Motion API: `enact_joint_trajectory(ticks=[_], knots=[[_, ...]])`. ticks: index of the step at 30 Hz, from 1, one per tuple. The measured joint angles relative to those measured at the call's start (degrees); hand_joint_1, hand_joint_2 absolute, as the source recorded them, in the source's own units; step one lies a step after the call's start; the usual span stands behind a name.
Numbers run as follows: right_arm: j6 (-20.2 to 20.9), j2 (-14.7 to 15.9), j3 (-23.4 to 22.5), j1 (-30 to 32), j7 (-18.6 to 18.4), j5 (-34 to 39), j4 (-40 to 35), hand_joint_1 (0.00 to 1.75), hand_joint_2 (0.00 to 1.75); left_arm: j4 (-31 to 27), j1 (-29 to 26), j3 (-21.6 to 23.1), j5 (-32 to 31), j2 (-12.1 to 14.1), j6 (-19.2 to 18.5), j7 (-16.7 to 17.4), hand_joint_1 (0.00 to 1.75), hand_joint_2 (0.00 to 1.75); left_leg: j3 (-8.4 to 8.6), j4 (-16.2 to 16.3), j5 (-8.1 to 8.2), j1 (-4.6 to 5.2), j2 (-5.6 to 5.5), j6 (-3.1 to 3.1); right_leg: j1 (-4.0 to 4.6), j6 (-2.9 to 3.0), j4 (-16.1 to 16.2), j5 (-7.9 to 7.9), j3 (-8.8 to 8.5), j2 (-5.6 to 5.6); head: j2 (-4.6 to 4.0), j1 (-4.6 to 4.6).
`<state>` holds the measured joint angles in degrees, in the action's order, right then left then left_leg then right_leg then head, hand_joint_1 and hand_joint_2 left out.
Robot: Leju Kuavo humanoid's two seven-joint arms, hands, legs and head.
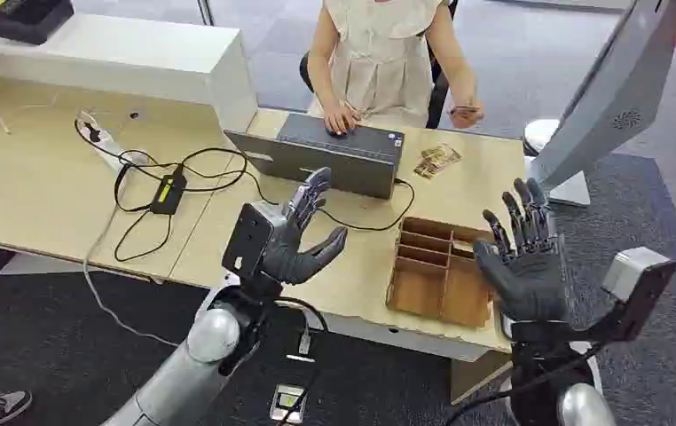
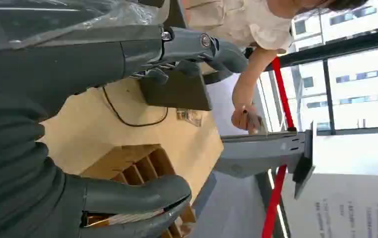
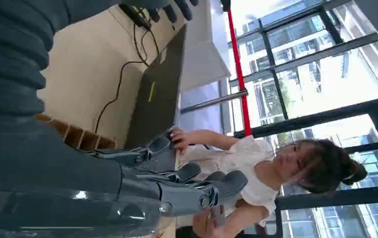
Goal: Pass the card to the sensor for recognition and then transmit it.
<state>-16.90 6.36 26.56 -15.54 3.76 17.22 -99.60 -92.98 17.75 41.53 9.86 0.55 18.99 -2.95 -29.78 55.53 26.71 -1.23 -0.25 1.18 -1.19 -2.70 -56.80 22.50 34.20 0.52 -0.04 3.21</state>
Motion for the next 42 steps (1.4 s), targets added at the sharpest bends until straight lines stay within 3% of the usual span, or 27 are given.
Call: enact_joint_trajectory(ticks=[14, 25, 28, 33, 36, 42], knots=[[-0.18, 0.07, -2.99, -1.24, 2.14, 0.28, -0.94, 0.0, 1.75, 0.42, 4.88, -0.17, 0.22, -0.81, 1.33, -2.01, 0.0, 1.75, 0.0, 0.0, 0.0, 0.0, 0.01, 0.0, 0.0, 0.0, 0.0, 0.0, 0.0, 0.0, 0.0, 0.02], [-0.57, 0.04, -3.5, -3.22, 3.21, -0.77, -0.81, 0.0, 1.75, 0.52, 5.76, -0.24, 0.61, -0.9, 2.62, -2.08, 0.0, 1.75, -0.02, 0.0, 0.0, 0.0, 0.01, 0.0, 0.0, 0.0, -0.01, 0.0, 0.01, 0.0, 0.0, 0.02], [-2.42, 0.0, -3.41, -5.2, 3.3, -9.53, 0.09, 0.0, 1.75, 0.63, 6.18, -0.35, 1.03, -0.9, 2.6, -2.21, 0.0, 1.75, -0.04, 0.0, 0.0, 0.0, 0.0, 0.0, 0.0, 0.0, -0.01, 0.0, 0.0, 0.0, 0.0, 0.0], [-4.35, 0.35, -2.75, -12.82, -2.01, -41.88, 5.74, 0.0, 1.75, 1.29, 7.2, -0.07, 3.43, -1.31, 3.04, -3.1, 0.0, 1.75, -0.03, 0.0, -0.04, 0.0, 0.01, 0.0, -0.01, 0.02, -0.02, -0.05, 0.0, 0.0, 0.0, 0.0], [-4.37, 0.65, -1.86, -17.88, -3.37, -50.83, 11.4, 0.0, 1.75, 1.92, 7.64, 0.35, 4.22, -1.9, 2.63, -3.87, 0.0, 1.75, -0.06, 0.01, -0.07, 0.0, 0.0, -0.01, -0.01, 0.01, -0.02, -0.06, -0.02, -0.03, 0.0, -0.02], [-5.59, 0.74, 3.56, -31.97, -6.05, -67.92, 29.65, 0.0, 1.75, 3.47, 7.97, 0.98, 5.82, -3.3, 1.81, -4.96, 0.0, 1.75, -0.11, 0.01, -0.09, 0.0, -0.06, 0.0, -0.03, 0.02, -0.08, -0.09, 0.03, -0.03, 0.0, 0.0]])
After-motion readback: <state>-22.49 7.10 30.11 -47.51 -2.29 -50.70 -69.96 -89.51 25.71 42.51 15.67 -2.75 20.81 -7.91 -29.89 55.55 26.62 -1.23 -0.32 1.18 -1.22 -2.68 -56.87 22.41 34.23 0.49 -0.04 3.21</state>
